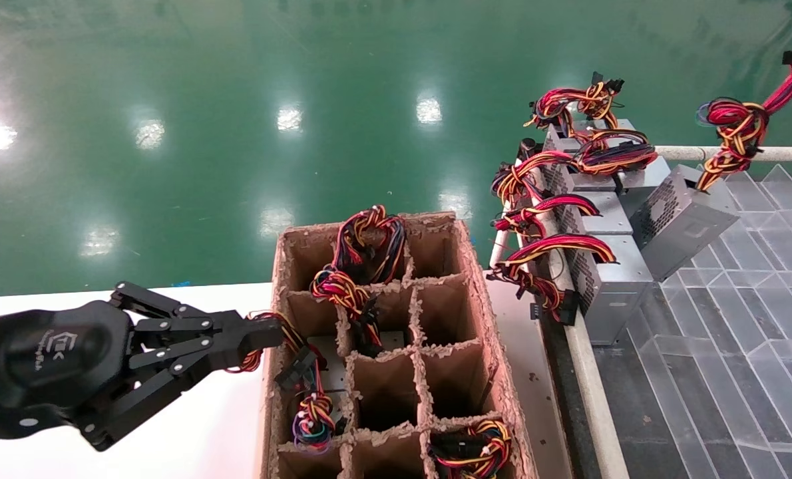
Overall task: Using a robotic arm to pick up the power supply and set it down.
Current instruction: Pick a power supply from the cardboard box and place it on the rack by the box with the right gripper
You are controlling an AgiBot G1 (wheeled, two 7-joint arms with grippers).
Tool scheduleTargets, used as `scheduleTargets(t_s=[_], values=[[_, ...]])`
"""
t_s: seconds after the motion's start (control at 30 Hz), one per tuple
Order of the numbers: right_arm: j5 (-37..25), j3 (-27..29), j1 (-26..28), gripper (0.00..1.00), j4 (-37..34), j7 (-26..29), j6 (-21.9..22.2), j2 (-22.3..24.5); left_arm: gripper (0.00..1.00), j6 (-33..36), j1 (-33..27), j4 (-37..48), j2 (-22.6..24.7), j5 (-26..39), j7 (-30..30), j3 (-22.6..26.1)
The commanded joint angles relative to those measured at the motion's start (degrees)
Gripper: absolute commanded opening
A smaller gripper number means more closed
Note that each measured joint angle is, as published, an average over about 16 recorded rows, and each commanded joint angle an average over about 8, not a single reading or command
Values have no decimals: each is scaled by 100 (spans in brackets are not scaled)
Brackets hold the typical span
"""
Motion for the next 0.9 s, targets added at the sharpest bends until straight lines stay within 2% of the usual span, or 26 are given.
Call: scheduleTargets(t_s=[0.03, 0.9], values=[[-24, -13, 37, 0, -46, -40, 34, 11, 0, 0, 0, 0, 0, 0, 0, 0], [-210, -141, 113, 0, -246, -424, 126, -551, 0, 0, 0, 0, 0, 0, 0, 0]])
